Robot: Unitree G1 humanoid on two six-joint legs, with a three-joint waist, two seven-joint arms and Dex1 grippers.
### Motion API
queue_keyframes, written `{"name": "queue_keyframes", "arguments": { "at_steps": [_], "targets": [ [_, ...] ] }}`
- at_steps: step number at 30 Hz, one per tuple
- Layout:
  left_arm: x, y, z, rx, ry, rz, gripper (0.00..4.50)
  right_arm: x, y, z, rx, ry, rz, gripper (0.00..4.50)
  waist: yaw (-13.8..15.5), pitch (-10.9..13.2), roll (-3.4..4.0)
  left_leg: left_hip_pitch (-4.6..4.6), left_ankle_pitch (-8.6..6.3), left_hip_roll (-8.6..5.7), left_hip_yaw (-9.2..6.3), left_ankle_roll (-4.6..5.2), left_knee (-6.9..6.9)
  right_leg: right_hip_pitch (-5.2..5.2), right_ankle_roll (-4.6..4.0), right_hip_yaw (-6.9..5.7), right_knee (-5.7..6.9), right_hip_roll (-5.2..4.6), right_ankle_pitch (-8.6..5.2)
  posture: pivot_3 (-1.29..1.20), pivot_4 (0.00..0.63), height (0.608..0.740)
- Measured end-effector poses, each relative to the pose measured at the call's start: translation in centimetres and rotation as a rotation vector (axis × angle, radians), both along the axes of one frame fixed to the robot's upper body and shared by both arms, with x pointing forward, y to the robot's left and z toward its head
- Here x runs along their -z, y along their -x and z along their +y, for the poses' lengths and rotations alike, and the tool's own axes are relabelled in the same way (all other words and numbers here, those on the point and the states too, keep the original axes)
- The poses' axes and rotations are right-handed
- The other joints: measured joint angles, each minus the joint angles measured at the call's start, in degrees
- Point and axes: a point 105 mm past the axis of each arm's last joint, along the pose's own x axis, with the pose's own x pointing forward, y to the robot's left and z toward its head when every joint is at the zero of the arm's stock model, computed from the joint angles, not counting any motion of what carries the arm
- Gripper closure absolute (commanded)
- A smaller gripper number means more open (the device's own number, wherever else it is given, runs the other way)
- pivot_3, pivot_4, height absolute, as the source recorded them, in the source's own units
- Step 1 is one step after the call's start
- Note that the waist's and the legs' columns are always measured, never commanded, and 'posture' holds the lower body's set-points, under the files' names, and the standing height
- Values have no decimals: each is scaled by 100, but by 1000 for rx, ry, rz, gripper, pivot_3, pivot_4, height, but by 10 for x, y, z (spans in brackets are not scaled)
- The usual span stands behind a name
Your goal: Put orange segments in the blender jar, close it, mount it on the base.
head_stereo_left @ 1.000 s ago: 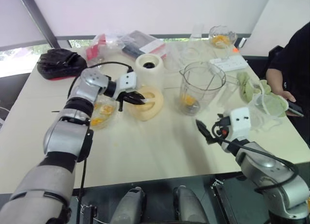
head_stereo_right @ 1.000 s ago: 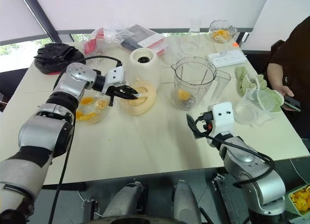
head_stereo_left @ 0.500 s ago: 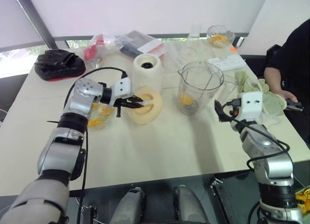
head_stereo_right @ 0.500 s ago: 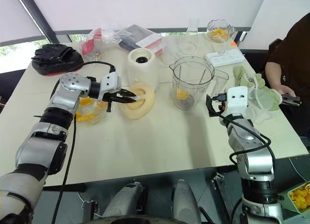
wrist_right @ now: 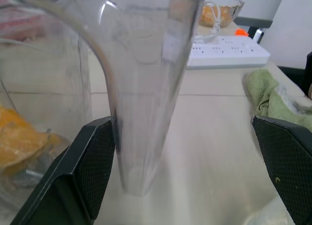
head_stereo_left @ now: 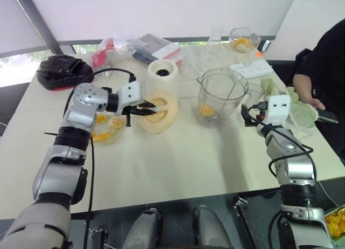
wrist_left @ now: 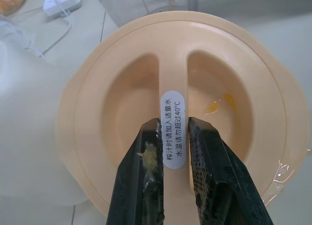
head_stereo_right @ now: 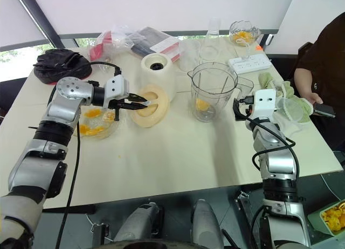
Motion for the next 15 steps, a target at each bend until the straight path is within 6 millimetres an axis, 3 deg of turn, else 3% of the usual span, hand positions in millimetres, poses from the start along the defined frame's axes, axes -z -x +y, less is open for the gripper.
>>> {"name": "queue_keyframes", "arguments": {
  "at_steps": [9,13,14,15],
  "targets": [
    [-1,0,0,-4,0,-8,4297,-5,-13,3,-4,-6,-26,0,-12,0,1,0,1,0,1,-1,0,-3,0,1,2,0,0,0,150,740],
    [-1,-1,0,-6,1,-11,4297,-5,-17,5,-10,-17,-29,1558,-10,0,1,0,1,0,1,-1,-1,-3,0,1,2,0,0,0,150,740],
    [-1,-1,0,-6,1,-12,4297,-4,-17,6,-10,-20,-27,2289,-5,0,1,0,1,0,1,-1,-1,-3,0,2,2,0,0,0,150,740],
    [-1,-1,0,-7,2,-12,4297,-4,-18,7,-12,-23,-27,2561,-2,0,1,-1,1,0,1,-2,-1,-4,0,2,2,0,0,0,150,740]
  ]
}}
